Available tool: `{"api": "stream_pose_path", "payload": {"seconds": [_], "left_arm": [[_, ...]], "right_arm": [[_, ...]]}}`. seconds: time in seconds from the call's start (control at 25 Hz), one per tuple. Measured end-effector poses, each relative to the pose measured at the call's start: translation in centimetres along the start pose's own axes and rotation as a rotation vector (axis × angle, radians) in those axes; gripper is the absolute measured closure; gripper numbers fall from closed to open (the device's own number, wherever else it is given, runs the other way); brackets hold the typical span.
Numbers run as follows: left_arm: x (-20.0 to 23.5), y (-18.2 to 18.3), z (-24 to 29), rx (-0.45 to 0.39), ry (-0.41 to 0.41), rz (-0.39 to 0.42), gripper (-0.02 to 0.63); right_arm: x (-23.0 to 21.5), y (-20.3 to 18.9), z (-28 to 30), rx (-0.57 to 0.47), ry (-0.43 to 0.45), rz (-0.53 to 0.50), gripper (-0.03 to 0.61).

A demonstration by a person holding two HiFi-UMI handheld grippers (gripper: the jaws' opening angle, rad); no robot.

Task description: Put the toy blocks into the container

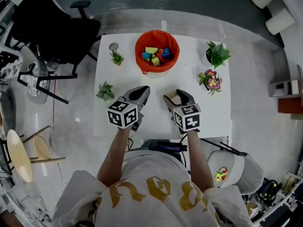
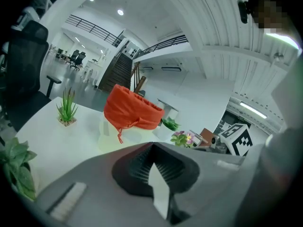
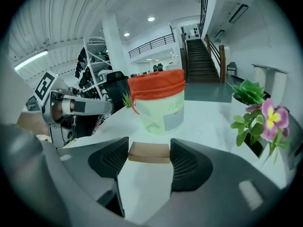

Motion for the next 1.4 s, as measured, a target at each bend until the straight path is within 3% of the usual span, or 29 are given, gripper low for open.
{"api": "stream_pose_path", "payload": {"seconds": [0.72,1.4], "left_arm": [[-0.6,4.5,-2.0,-0.122,-0.01,0.022,0.612],[0.3,7.7,-0.8,-0.155,-0.048,0.057,0.612]], "right_arm": [[2.0,6.0,-1.3,-0.177,-0.016,-0.027,0.278],[1.3,10.5,-0.8,-0.27,-0.036,-0.08,0.278]]}}
Point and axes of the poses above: the fingertips, and each gripper's own axes: z forward along the fingers, x to its left, y out of its top, the point moved 9 cm from there along -z, backward along the fingers, and after that the axes turned 12 degrees about -x, right-handed, at the moved point
